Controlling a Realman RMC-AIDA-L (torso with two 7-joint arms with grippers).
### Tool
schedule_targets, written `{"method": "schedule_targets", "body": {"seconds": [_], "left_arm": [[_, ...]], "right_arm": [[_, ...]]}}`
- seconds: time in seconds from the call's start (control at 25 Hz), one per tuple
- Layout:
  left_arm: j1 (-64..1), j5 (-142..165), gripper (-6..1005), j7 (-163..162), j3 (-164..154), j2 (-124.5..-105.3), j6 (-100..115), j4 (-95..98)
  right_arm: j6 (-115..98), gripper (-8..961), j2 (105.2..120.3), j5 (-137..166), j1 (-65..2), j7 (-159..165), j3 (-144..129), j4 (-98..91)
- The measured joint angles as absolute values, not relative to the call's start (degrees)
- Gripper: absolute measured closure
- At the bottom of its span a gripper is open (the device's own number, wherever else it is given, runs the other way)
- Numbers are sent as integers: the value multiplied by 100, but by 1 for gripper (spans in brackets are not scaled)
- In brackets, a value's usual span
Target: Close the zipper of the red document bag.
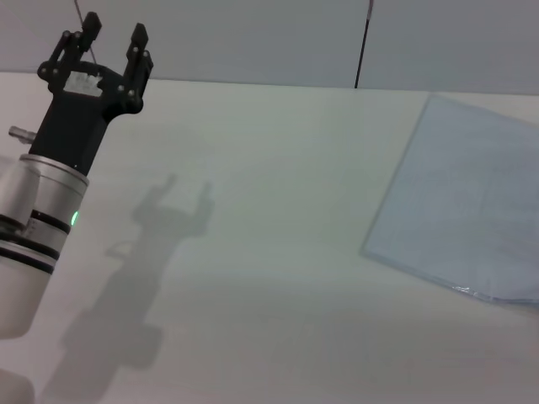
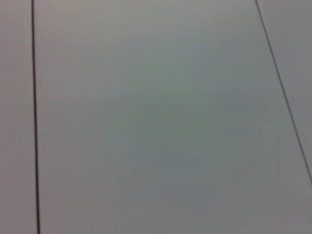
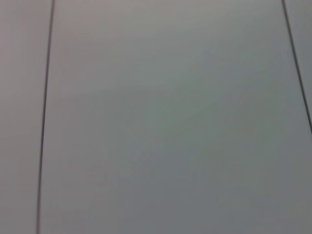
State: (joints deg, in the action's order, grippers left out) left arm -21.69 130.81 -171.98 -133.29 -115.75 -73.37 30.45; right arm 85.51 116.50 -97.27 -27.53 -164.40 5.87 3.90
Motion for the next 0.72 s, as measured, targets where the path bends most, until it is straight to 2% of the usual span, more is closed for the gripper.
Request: {"method": "schedule_targets", "body": {"seconds": [0.72], "left_arm": [[-2250, 12780, 431, -17157, -13369, -11619, -7398, 2880]], "right_arm": [[8893, 97, 11647, -9692, -2692, -16309, 175, 548]]}}
